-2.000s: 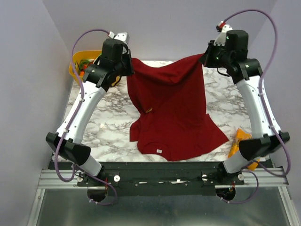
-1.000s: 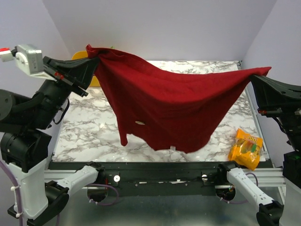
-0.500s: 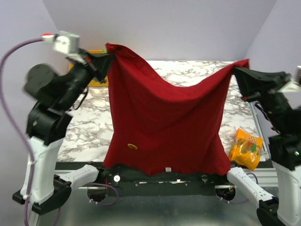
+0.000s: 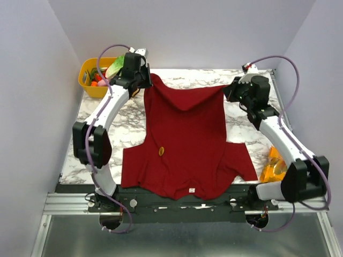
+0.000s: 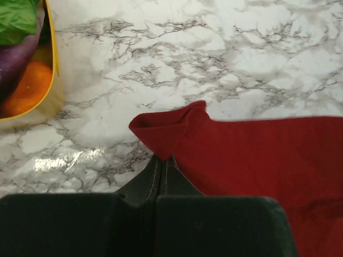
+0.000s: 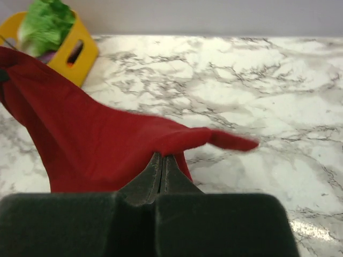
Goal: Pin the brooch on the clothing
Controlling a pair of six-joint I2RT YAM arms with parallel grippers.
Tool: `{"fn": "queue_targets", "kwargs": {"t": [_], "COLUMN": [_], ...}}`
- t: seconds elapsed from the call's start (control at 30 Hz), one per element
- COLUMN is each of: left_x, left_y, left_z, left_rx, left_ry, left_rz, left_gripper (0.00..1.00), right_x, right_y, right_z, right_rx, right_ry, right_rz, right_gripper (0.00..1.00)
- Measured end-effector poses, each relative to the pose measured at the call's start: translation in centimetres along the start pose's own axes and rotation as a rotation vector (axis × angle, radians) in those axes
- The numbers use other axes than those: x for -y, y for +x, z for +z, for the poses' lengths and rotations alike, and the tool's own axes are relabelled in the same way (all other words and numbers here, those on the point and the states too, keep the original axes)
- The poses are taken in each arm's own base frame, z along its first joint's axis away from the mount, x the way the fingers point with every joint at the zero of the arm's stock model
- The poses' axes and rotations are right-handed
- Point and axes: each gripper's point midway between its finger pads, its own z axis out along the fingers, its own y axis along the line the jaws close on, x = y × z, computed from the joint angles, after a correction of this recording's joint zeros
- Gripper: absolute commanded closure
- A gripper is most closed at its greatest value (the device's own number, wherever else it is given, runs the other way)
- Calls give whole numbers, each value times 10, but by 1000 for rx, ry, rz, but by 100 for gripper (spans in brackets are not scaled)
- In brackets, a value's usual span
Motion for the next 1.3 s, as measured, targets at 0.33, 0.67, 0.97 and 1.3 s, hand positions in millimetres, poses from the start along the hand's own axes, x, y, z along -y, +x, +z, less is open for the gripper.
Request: {"fn": "queue_targets", "kwargs": {"t": [0.33,0.67,0.97,1.3], "left_x": [-12,-35,-55,-56], "left_y": [-9,-16,-24,-13], "left_z": [96,141,164,149], "left_rx": [-18,-3,15,-20], "left_ry": [20,0,-27,-21], "left_rz": [-13,-31,-61,-69], "left_gripper": [100,100,1,2], "right_x": [69,102,126,129], "right_y": [25,9,-13,5], "right_z": [77,128,189,149], "right_rx": [-46,-10,-32,-133], "right_ry": [132,140,169,235], "right_rz": [74,104,126,172], "right_gripper": [99,94,1,0]}}
